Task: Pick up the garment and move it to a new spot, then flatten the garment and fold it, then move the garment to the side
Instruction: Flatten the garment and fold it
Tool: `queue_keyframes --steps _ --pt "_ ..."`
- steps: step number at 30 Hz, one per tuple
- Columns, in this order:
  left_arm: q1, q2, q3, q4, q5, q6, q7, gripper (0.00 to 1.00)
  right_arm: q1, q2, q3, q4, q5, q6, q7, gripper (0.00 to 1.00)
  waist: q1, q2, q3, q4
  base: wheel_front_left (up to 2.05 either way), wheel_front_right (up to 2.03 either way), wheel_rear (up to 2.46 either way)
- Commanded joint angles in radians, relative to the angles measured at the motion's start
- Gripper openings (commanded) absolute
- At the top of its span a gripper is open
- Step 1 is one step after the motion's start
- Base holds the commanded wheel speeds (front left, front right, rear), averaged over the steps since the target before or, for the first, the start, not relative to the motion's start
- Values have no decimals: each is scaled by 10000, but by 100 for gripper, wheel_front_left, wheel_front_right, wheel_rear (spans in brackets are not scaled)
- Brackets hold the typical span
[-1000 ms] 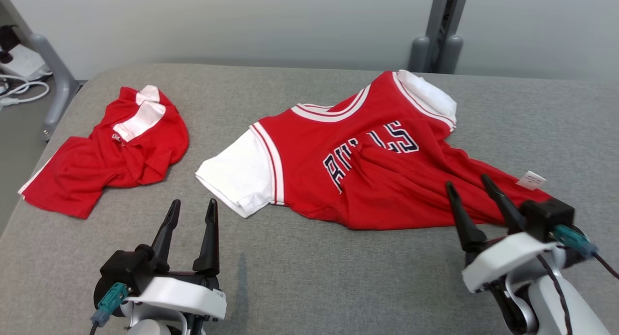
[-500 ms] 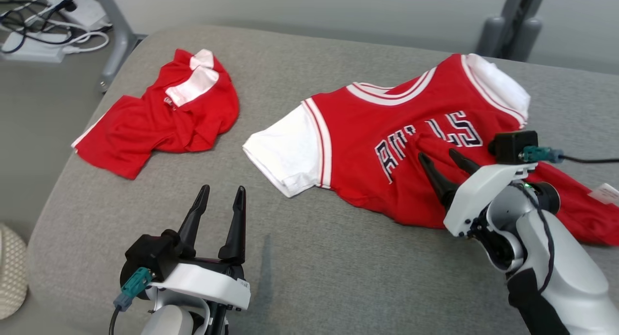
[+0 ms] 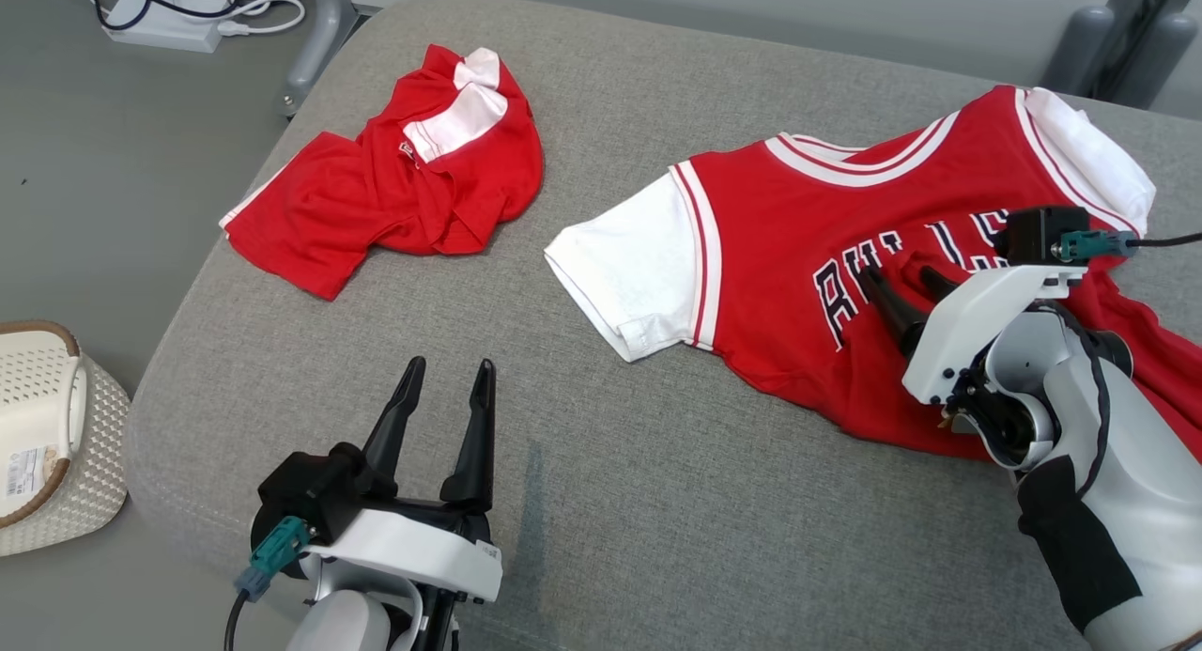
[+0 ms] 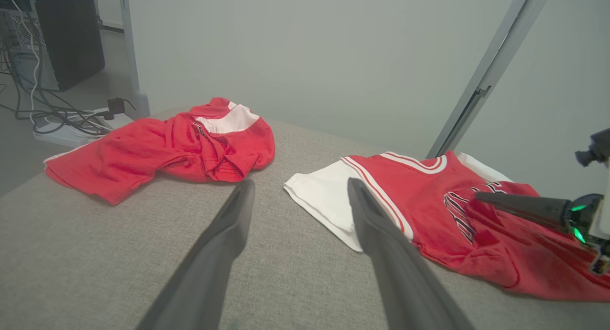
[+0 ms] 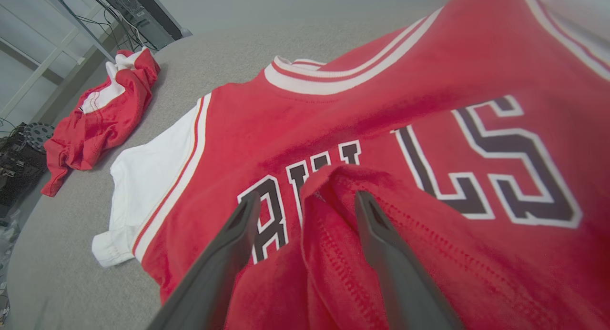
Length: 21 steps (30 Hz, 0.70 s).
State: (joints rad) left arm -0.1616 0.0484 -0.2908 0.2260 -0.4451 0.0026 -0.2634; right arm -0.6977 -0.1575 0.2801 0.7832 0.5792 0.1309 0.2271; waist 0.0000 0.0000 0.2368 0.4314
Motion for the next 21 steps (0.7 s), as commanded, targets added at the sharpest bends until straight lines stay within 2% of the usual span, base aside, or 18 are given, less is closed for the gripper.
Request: queue_keyframes --steps 1,8,9,10,15,21 --pt "-134 37 -19 -35 -73 68 -22 100 -139 -79 -9 84 36 -3 -14 100 0 0 42 57 0 0 0" --pt "-181 39 -191 -58 -128 91 -22 100 -472 -91 85 638 27 -3 -108 100 0 0 157 248 0 0 0" --pt "-180 39 -181 -49 -131 94 -22 100 -509 -88 81 706 38 -3 -136 23 0 0 165 260 0 0 0" --pt "-175 37 -170 -36 -127 98 -22 100 -556 -99 62 775 11 -3 -218 0 0 0 167 267 0 0 0" --pt "-110 37 -117 48 -53 133 -22 100 -540 -83 474 736 -228 -3 -702 0 0 0 115 202 0 0 0" --pt "26 39 137 72 147 110 -22 100 -47 -30 1080 -116 144 -3 -1082 0 0 0 -187 -459 0 0 0"
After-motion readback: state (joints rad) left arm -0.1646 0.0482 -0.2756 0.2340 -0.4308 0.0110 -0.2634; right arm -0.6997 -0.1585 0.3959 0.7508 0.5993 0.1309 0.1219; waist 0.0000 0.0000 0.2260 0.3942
